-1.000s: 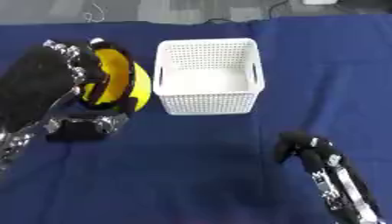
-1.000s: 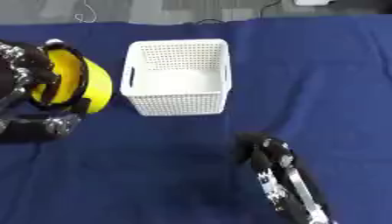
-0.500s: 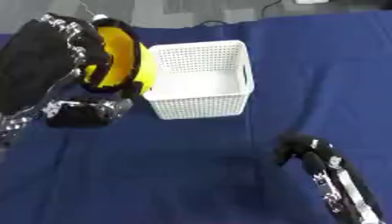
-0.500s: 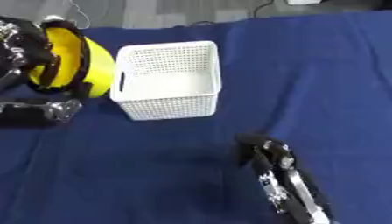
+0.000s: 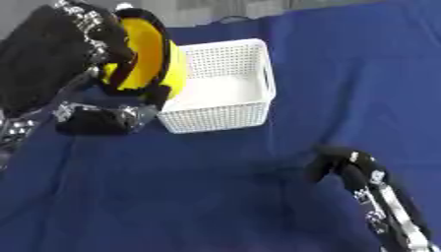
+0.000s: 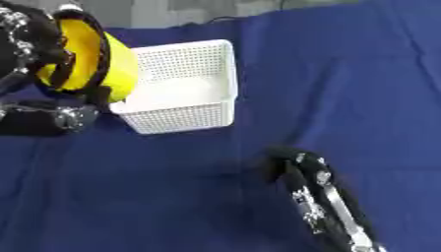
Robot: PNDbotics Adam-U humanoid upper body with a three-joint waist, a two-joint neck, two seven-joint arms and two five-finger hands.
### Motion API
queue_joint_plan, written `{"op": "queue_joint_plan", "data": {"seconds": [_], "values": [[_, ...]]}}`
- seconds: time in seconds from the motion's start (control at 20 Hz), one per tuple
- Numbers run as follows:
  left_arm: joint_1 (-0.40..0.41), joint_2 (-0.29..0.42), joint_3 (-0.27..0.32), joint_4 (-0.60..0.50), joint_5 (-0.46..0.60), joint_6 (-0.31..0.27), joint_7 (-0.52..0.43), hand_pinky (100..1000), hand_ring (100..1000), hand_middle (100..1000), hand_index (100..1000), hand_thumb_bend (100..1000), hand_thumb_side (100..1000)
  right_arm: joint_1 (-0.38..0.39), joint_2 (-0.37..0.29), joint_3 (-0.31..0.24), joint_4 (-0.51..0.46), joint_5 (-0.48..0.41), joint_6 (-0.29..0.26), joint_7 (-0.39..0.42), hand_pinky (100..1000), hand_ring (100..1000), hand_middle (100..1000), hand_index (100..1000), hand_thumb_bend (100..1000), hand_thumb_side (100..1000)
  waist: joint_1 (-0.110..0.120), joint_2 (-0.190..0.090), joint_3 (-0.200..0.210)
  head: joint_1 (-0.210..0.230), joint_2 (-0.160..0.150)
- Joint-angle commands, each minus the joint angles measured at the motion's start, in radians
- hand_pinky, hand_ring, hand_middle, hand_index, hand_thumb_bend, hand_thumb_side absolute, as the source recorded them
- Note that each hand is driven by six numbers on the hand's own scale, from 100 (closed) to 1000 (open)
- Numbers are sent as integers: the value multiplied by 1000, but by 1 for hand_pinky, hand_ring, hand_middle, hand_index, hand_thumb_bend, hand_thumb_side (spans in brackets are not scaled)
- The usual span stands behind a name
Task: Pick up objects on the table and place them in the box.
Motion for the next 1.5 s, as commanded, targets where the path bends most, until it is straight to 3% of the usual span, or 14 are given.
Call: {"op": "queue_joint_plan", "data": {"seconds": [0.05, 0.5, 0.85, 1.5], "values": [[-20, 39, 4, -15, 0, -2, 9, 100, 100, 100, 171, 100, 631, -18, -5, -2, -12, 6, 13, 3, 504, 555, 600, 825, 100, 925, 4, -9, -7, 10, -22], [-16, 42, 1, -15, -5, 35, 19, 100, 100, 100, 172, 100, 630, -63, 5, -11, -12, 31, 46, 7, 504, 555, 600, 827, 100, 953, 24, 26, -31, 10, -28], [-15, 53, 1, -10, -26, 50, 20, 100, 100, 100, 174, 100, 631, -87, 21, -12, -12, 52, 59, 14, 504, 556, 601, 828, 100, 966, 25, 51, -40, 16, -34], [-29, 73, -6, 160, -92, 44, 113, 100, 100, 100, 196, 100, 633, -108, 43, -12, -12, 80, 68, 22, 504, 556, 601, 830, 100, 983, 31, 74, -67, 25, -42]]}}
